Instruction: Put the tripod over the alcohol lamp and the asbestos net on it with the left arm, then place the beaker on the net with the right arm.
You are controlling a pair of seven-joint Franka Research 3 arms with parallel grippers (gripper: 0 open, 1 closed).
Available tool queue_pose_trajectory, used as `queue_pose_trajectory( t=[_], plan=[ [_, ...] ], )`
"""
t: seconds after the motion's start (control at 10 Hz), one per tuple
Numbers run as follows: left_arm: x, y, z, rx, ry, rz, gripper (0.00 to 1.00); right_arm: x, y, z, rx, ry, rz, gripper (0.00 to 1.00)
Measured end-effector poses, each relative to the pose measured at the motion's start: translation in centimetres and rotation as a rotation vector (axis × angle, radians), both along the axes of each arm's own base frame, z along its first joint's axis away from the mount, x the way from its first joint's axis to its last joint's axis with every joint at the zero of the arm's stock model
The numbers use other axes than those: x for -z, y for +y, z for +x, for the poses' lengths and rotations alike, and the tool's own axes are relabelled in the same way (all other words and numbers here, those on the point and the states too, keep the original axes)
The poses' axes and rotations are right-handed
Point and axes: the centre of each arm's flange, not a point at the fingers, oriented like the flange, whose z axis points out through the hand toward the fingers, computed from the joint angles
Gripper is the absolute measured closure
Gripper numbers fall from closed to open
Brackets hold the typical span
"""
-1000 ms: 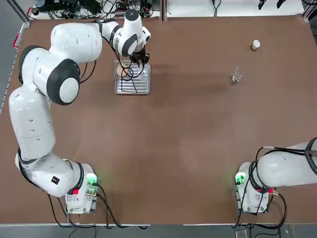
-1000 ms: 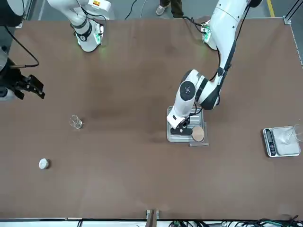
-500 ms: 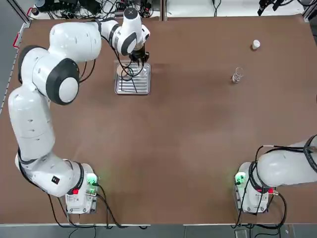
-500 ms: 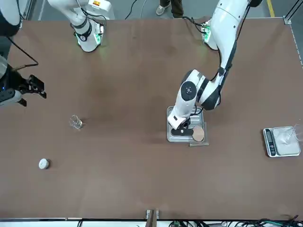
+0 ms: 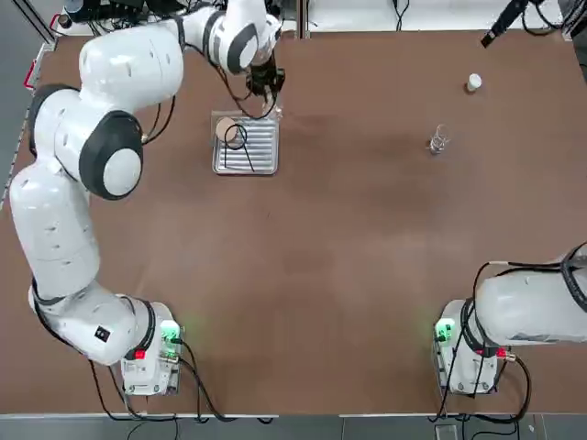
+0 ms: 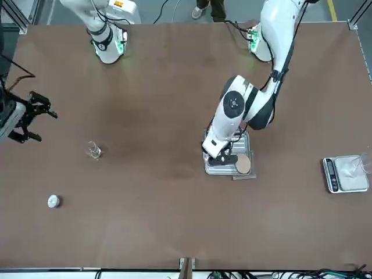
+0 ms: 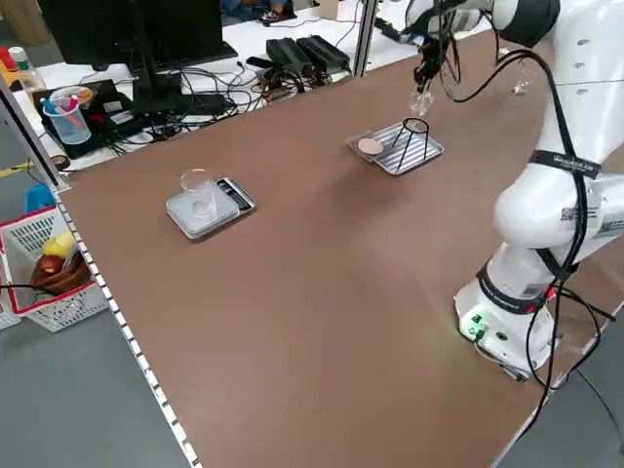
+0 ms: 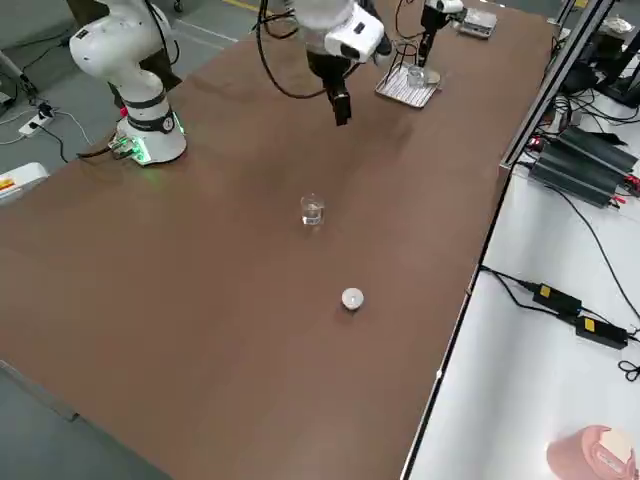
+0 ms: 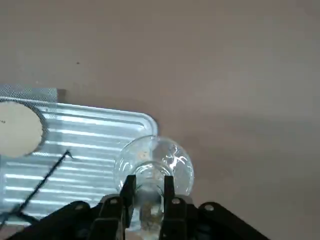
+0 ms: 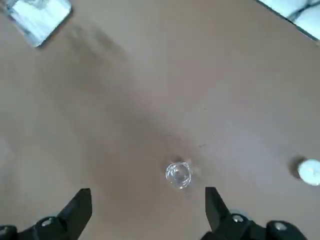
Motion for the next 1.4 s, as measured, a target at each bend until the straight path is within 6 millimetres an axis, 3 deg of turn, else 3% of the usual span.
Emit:
queue_pose_trajectory(
  t=[0.2,0.5,0.7,1.1,1.4],
  plan=[
    [0.3,-4.3,-2.2,-0.033,0.013,-0.012,0.74,4.3,-3.3,-0.2,-0.136,-0.052,0.108,0.00],
    [3.4,-11.9,-7.1,-0.031,0.048,-0.012,0.74,11.2,-8.7,-0.7,-0.309,-0.152,0.250,0.00],
    [5.5,-14.9,-10.1,-0.018,0.067,0.004,0.74,15.2,-10.9,-1.6,-0.345,-0.172,0.351,0.00],
    [8.7,-15.9,-10.6,-0.017,0.077,0.037,0.74,22.3,-14.0,-3.9,-0.402,-0.284,0.505,0.00],
    [9.0,-16.2,-10.9,-0.011,0.079,0.039,0.74,25.7,-15.2,-4.8,-0.410,-0.333,0.580,0.00]
  ],
)
